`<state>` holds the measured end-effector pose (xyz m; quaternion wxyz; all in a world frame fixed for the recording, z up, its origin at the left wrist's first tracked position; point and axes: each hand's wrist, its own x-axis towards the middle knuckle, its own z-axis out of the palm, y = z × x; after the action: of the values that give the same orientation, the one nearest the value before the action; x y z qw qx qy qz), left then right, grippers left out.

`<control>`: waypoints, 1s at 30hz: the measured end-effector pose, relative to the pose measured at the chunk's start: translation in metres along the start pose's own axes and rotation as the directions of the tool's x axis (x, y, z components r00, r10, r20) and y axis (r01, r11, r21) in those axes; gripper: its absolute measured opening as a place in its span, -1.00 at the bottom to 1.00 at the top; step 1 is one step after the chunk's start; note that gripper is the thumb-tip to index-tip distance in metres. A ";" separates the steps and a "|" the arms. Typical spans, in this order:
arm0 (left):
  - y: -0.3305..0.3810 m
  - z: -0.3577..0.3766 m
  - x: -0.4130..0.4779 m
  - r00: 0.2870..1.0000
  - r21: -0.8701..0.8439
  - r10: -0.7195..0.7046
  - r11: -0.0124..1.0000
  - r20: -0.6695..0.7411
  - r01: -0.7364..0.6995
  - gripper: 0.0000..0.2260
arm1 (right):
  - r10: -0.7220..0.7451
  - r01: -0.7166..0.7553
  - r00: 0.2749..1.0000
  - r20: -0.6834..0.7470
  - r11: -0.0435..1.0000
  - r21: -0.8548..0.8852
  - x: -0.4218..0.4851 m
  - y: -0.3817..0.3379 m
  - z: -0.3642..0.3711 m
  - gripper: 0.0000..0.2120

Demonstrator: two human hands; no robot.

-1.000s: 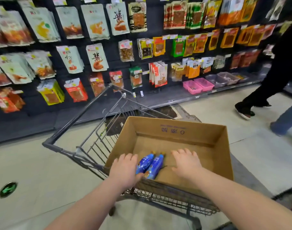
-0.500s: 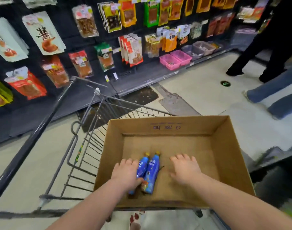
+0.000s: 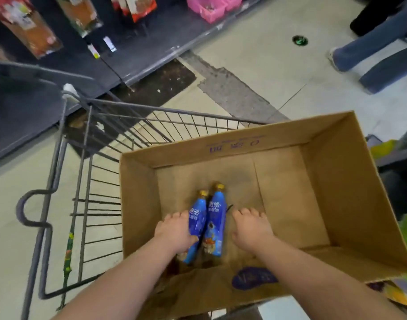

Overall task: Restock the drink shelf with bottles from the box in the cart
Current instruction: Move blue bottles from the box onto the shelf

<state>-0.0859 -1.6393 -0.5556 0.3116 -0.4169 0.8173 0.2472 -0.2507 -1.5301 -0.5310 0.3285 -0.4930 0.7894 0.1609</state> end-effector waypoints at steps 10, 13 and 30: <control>-0.003 0.050 0.055 0.977 -0.352 -0.164 0.914 0.136 0.202 -0.26 | 0.118 -0.153 0.985 0.126 0.937 0.314 0.067 -0.003 0.057 -0.32; -0.003 0.060 0.067 0.970 -0.515 -0.194 0.823 0.147 0.242 -0.27 | 0.168 -0.232 0.971 0.167 0.820 0.523 0.079 -0.005 0.072 -0.20; 0.007 0.085 0.079 0.947 -0.683 -0.280 0.662 0.156 0.309 -0.34 | 0.318 -0.395 0.904 0.285 0.370 0.841 0.098 -0.017 0.110 -0.45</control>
<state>-0.1024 -1.6205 -0.6687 0.1818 -0.6250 0.5784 0.4916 -0.2253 -1.5402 -0.6769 0.5219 -0.0611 0.8300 -0.1869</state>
